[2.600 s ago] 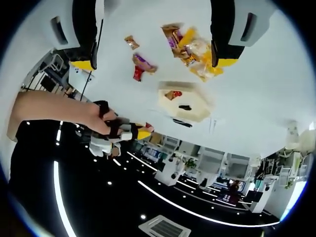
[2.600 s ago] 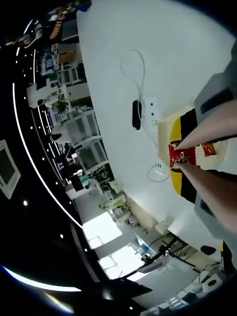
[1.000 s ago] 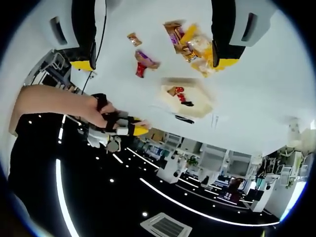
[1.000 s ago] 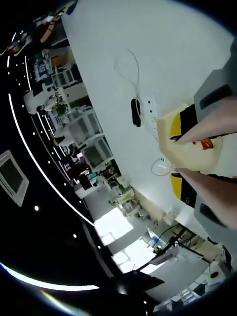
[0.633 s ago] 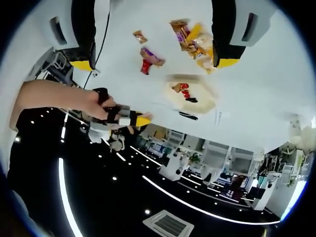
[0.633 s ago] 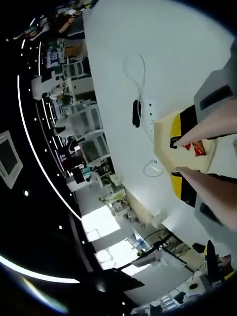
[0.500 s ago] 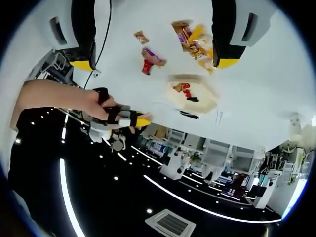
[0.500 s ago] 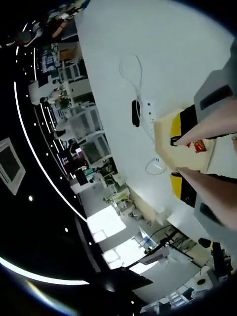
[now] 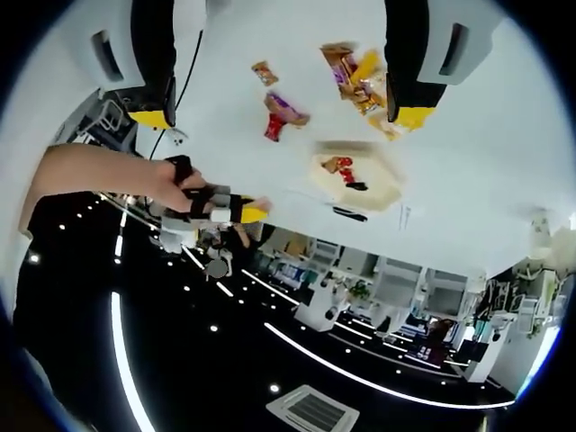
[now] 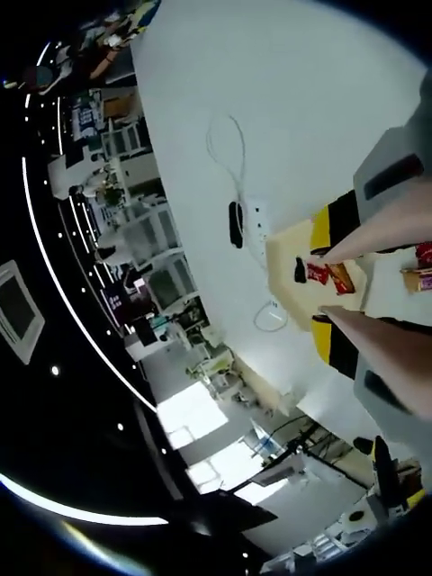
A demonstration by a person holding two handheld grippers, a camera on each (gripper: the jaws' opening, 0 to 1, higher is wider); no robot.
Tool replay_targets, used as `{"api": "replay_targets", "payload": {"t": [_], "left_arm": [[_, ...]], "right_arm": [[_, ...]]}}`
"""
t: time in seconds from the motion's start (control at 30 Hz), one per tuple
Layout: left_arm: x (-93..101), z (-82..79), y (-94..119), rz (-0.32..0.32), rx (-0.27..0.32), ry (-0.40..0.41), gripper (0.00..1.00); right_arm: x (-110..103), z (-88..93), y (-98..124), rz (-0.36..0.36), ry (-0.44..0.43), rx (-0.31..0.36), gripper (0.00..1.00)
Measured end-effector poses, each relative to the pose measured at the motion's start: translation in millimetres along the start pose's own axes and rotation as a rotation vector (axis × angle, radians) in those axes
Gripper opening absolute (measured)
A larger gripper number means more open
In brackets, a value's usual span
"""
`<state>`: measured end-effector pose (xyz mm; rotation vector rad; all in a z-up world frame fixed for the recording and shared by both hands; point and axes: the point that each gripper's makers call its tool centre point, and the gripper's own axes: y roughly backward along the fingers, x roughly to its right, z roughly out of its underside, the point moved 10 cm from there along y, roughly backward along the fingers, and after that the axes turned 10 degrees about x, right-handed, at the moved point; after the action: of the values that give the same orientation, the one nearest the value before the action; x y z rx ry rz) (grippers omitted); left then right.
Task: Place the target food into the container with the food tongs after gripping and lifting it, then release it inside without dropping or visibly crushing the food.
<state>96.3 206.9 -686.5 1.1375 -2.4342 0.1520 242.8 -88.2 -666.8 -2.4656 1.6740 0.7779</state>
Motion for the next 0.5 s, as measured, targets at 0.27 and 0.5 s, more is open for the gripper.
{"api": "replay_targets", "payload": {"t": [0.27, 0.5], "left_arm": [[1.1, 4.6, -0.9, -0.014, 0.010, 0.017, 0.96], [7.1, 3.2, -2.6, -0.011, 0.003, 0.000, 0.95]], "right_arm": [[3.2, 8.5, 10.6, -0.016, -0.003, -0.026, 0.26], [6.9, 16.7, 17.5, -0.034, 0.013, -0.065, 0.26]]}}
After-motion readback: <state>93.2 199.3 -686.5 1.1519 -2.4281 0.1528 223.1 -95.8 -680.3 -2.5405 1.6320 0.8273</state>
